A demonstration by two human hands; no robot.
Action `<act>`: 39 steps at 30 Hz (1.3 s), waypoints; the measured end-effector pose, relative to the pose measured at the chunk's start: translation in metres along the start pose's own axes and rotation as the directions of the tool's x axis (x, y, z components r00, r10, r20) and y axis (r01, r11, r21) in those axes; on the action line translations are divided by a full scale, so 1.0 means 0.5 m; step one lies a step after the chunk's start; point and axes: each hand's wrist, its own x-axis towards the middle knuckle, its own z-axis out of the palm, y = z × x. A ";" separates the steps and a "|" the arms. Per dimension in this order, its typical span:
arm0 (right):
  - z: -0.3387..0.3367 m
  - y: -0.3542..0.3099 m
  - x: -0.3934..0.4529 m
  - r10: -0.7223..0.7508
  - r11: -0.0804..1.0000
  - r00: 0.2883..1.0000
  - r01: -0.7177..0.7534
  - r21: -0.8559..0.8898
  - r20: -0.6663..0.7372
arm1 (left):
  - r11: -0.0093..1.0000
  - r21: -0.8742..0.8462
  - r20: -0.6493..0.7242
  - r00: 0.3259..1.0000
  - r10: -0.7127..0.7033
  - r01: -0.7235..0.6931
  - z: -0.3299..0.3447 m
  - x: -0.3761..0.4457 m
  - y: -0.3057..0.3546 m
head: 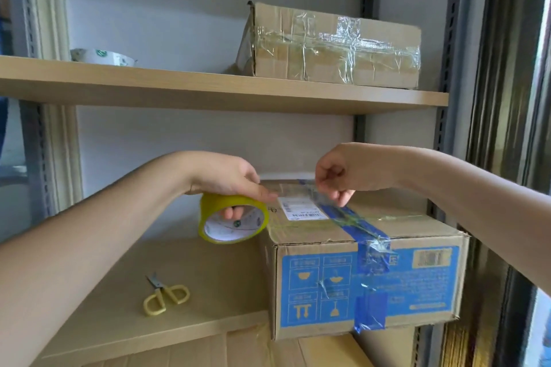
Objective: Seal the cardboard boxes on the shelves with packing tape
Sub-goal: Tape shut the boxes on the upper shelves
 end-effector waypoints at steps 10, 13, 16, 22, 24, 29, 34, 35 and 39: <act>-0.008 0.198 0.028 0.304 0.949 0.942 -0.286 -0.136 0.142 | 0.996 0.084 -0.129 0.991 0.031 -0.020 0.009 0.067 -0.130; 0.022 0.195 0.046 0.373 0.919 0.908 -0.334 -0.209 0.191 | 0.994 0.111 -0.048 0.999 -0.001 0.007 0.055 0.089 -0.144; 0.032 0.176 0.062 0.461 0.869 0.858 -0.386 -0.309 0.225 | 0.999 0.012 0.037 0.999 -0.036 0.036 0.078 0.097 -0.158; 0.042 0.121 0.091 0.598 0.652 0.785 -0.360 -0.667 0.161 | 0.999 -0.028 0.075 0.997 -0.034 0.036 0.085 0.111 -0.153; 0.046 0.107 0.087 0.528 0.467 0.849 -0.292 -0.835 -0.002 | 0.996 -0.072 0.071 0.996 -0.044 0.049 0.095 0.114 -0.155; 0.098 0.028 0.006 0.203 0.946 0.972 -0.165 -0.280 0.115 | 0.975 -0.219 0.038 0.999 -0.030 0.038 0.127 0.104 -0.162; 0.203 -0.037 -0.090 0.035 0.935 0.999 -0.041 -0.353 -0.025 | 0.946 -0.323 -0.058 0.998 -0.038 0.017 0.171 0.047 -0.124; 0.209 -0.048 -0.096 0.036 0.925 0.992 -0.078 -0.371 -0.118 | 0.927 -0.375 -0.055 0.998 -0.019 -0.003 0.184 0.035 -0.108; 0.243 -0.065 -0.133 0.042 0.914 0.932 -0.181 -0.363 -0.361 | 0.704 -0.706 0.083 0.977 0.194 -0.080 0.247 -0.021 -0.059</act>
